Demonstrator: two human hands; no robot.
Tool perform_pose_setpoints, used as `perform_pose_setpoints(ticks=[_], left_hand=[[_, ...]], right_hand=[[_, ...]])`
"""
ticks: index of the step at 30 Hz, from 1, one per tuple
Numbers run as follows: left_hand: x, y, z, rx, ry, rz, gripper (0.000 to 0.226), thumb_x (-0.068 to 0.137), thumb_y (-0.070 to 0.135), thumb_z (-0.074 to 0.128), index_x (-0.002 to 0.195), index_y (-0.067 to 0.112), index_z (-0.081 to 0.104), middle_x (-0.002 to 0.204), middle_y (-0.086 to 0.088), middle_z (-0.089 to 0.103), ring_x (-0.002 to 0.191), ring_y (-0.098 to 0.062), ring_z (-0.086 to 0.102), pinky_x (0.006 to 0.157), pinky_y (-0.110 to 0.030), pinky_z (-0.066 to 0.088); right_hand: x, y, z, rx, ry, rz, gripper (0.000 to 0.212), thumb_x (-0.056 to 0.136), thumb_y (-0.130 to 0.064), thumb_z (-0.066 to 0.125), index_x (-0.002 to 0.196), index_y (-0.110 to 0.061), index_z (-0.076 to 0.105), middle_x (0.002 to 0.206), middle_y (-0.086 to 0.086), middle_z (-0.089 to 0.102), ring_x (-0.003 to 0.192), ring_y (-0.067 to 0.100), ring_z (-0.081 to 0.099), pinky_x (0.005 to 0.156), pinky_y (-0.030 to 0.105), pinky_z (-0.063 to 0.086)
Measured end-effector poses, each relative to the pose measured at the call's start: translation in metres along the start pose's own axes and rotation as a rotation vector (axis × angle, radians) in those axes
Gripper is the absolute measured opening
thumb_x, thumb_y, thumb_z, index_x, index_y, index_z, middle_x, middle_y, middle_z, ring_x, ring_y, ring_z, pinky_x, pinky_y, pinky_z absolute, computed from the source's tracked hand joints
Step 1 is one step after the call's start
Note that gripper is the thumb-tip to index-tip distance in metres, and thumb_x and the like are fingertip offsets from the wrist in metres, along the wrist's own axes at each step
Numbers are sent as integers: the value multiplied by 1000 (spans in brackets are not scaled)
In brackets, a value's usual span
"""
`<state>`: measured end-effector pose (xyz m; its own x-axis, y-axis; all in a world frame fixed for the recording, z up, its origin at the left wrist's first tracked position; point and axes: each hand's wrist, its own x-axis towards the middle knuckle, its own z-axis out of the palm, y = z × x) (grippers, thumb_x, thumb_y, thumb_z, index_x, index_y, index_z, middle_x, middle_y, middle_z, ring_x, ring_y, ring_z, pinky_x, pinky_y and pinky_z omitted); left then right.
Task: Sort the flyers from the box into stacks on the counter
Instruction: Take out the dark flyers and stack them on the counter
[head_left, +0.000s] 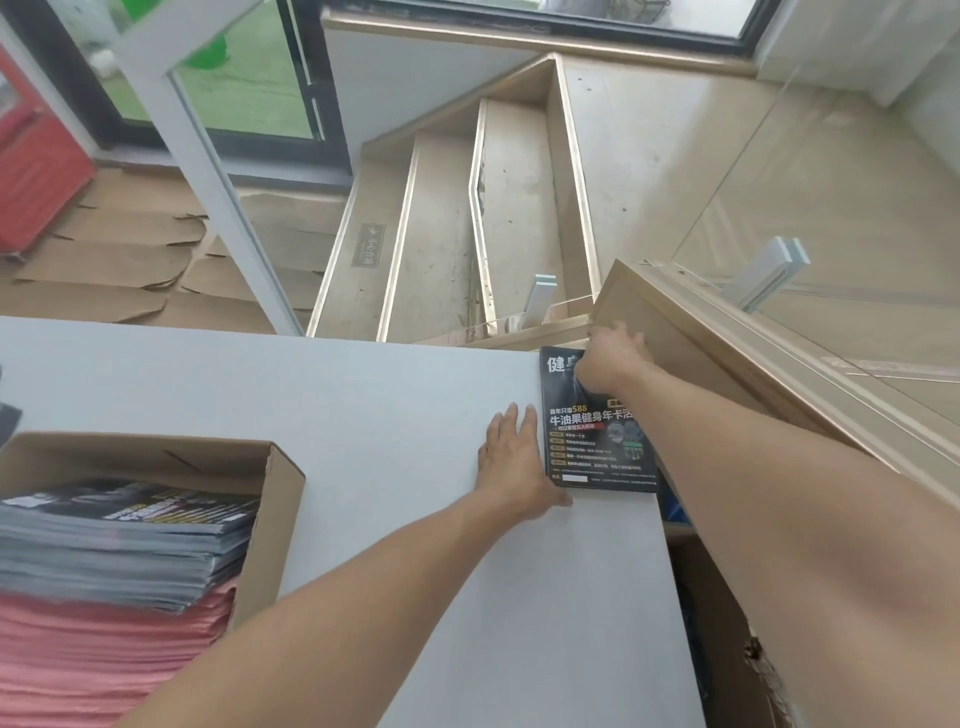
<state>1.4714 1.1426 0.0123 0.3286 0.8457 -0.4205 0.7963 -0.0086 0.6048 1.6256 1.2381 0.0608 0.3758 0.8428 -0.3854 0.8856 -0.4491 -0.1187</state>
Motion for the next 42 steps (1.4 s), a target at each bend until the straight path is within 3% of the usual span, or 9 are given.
perform_pose_setpoints(ticks=[4, 7, 12, 16, 20, 22, 29, 38, 42], left_hand=[[-31, -16, -45, -207, 196, 38, 91, 90, 31, 73, 160, 19, 17, 168, 2, 14, 154, -15, 7, 124, -33, 16], [-64, -41, -94, -342, 428, 35, 70, 94, 23, 66, 154, 22, 32, 159, 7, 33, 148, -11, 25, 119, -28, 24], [-131, -119, -179, -328, 765, -36, 48, 94, 17, 62, 140, 22, 50, 144, 5, 50, 137, -14, 41, 111, -24, 30], [-182, -195, -224, -172, 929, -169, 30, 101, 24, 52, 130, 21, 59, 135, 2, 59, 130, -18, 47, 113, -40, 36], [-201, -261, -231, 95, 848, -270, 38, 105, 39, 43, 131, 16, 59, 136, -4, 60, 134, -24, 46, 118, -47, 27], [-204, -281, -222, 85, 789, -288, 47, 105, 48, 37, 134, 18, 58, 146, -1, 53, 142, -23, 39, 121, -47, 20], [-203, -296, -210, 1, 821, -235, 51, 104, 54, 33, 136, 22, 55, 151, 1, 48, 144, -19, 36, 121, -45, 27], [-206, -300, -207, 25, 812, -204, 50, 106, 51, 31, 144, 22, 48, 157, 0, 41, 148, -18, 29, 124, -44, 20], [-207, -300, -207, 27, 809, -202, 55, 105, 56, 29, 146, 23, 45, 158, 1, 39, 149, -17, 28, 125, -43, 18]], right_hand=[[-30, -49, -8, 143, 167, -260, 54, 90, -5, 53, 142, -23, 54, 147, 4, 44, 136, 26, 40, 103, 44, 44], [-66, -108, -3, 297, 156, -507, 46, 91, -7, 49, 132, -27, 61, 140, 0, 52, 123, 22, 54, 100, 40, 47], [-152, -209, 18, 521, -6, -767, 30, 95, -14, 50, 111, -29, 70, 109, -9, 71, 95, 12, 66, 85, 32, 56], [-216, -263, 48, 398, -192, -971, 17, 97, -35, 61, 109, -30, 71, 103, -11, 71, 91, 11, 65, 81, 28, 51], [-247, -291, 75, 156, -404, -1029, 42, 95, -54, 62, 126, -26, 66, 118, -4, 70, 104, 16, 64, 90, 30, 50], [-247, -295, 81, 125, -440, -985, 48, 93, -57, 64, 130, -26, 63, 119, -5, 69, 106, 14, 63, 89, 27, 49], [-236, -297, 86, 206, -489, -899, 38, 88, -61, 68, 117, -38, 68, 107, -15, 71, 98, 6, 66, 90, 30, 54], [-238, -302, 86, 220, -512, -862, 34, 94, -52, 66, 122, -33, 69, 112, -11, 71, 103, 11, 65, 90, 30, 51], [-236, -303, 81, 258, -569, -814, 29, 92, -52, 68, 115, -35, 73, 106, -10, 73, 100, 12, 67, 87, 30, 53]])
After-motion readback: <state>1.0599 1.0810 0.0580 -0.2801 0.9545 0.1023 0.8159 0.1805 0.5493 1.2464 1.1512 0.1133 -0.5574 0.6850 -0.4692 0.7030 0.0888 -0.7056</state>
